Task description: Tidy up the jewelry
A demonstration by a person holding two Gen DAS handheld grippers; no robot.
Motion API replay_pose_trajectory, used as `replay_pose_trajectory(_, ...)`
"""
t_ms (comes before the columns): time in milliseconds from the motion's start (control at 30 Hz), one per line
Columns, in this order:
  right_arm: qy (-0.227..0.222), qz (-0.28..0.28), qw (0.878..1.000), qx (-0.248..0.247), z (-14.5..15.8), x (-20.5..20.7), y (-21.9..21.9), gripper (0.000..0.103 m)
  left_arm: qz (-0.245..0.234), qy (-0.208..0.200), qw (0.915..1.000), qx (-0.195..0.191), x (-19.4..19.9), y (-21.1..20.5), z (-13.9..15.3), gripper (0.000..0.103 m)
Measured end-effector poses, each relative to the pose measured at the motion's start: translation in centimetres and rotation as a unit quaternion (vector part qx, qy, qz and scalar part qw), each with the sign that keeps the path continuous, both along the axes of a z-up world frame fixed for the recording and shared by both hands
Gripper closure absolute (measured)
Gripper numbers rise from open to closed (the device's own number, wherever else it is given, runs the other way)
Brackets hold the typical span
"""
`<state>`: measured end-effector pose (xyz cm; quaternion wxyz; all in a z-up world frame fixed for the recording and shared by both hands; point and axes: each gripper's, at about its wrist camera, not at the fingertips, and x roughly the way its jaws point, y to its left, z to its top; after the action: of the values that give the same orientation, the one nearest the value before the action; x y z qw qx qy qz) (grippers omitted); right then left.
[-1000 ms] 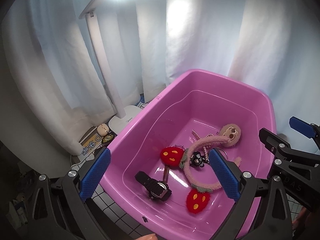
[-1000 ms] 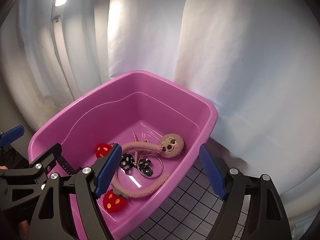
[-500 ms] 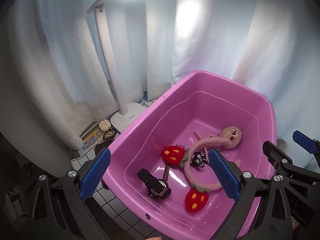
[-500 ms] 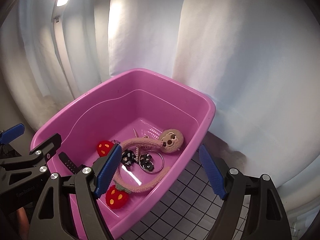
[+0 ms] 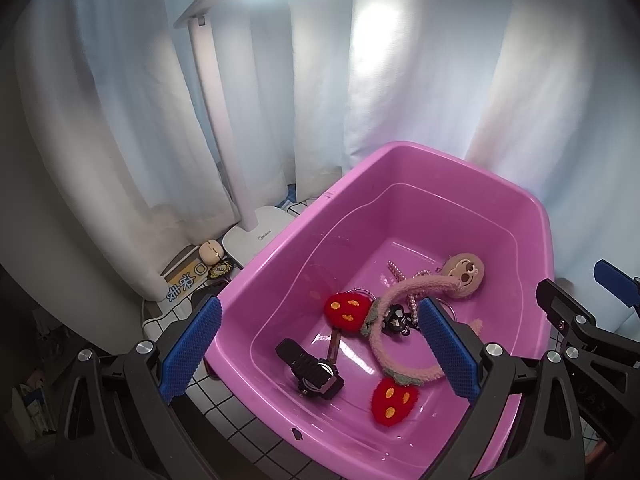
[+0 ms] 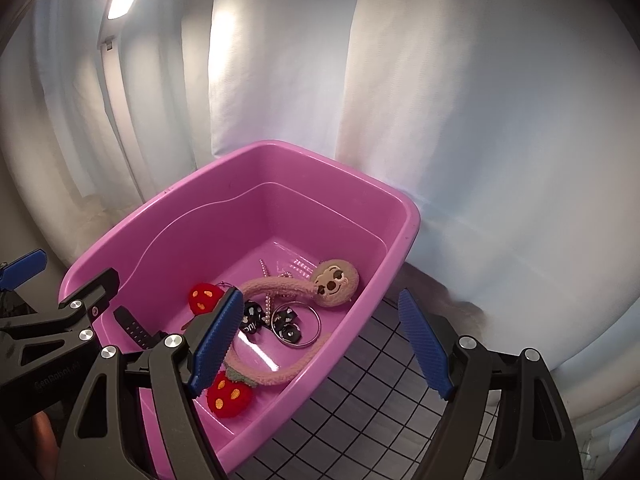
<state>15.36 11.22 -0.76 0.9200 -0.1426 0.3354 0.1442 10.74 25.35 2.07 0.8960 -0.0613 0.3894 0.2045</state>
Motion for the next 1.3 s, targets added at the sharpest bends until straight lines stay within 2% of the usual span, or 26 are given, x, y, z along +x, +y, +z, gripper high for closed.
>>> replay_pose_trajectory(1300,-0.004,0.002,1.000,-0.007,0.22,-0.42,0.01,0.027,0.003,0.006,1.0000,0.000,-0.45,0.15,-0.03,0.006)
